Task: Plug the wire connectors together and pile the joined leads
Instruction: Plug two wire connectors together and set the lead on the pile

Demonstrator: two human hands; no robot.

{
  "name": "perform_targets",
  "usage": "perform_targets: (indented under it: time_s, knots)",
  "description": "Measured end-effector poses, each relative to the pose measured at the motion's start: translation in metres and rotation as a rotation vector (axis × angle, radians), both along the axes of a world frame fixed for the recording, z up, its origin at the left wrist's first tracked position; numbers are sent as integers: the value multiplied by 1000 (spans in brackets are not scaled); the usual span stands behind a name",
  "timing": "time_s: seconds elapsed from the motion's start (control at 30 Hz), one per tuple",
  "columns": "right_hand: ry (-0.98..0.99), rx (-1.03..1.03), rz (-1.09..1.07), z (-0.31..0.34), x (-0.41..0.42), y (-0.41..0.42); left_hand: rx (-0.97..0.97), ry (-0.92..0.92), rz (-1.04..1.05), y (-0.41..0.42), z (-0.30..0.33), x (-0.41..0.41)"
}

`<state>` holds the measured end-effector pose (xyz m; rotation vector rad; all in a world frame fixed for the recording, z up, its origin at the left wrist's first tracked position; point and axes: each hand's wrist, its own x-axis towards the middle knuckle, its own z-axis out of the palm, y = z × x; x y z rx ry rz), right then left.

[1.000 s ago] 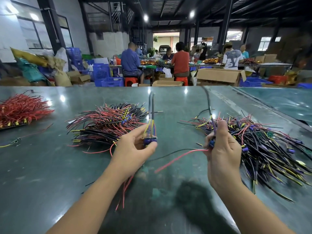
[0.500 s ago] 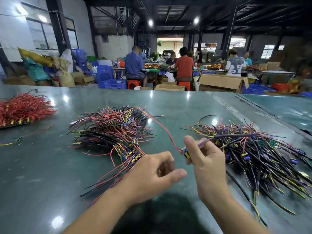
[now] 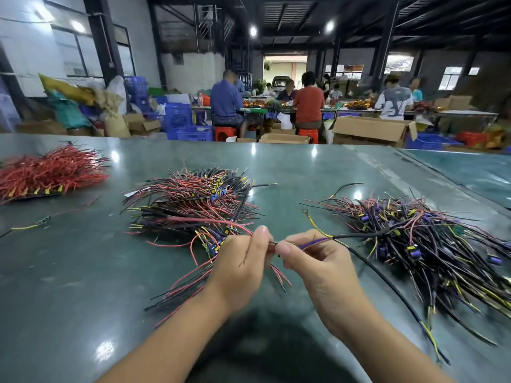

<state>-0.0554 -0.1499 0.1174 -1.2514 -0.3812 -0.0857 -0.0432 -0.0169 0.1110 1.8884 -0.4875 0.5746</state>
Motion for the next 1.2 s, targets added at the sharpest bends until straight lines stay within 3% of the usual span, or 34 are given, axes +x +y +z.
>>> perform_targets:
  time_s: [0.23, 0.63, 0.7, 0.8, 0.9, 1.0, 1.1, 1.2]
  knots:
    - [64, 89, -83, 1, 0, 2, -487, -18, 236, 15, 12, 9]
    - [44, 197, -128, 3, 1, 0, -913, 96, 270, 24, 9, 25]
    - [47, 196, -150, 3, 2, 0, -941, 123, 185, 23, 9, 22]
    - [30, 162, -193, 2, 3, -3, -924, 185, -142, 16, 9, 16]
    - [13, 86, -195, 0, 4, -2, -662, 332, -395, 2, 2, 10]
    - [-15, 13, -177, 0, 4, -1, -489, 397, -412, -7, -5, 7]
    - [15, -52, -196, 3, 5, -3, -572, 337, -311, -5, -4, 10]
    - [227, 209, -142, 3, 11, -4, -661, 282, -216, 2, 3, 13]
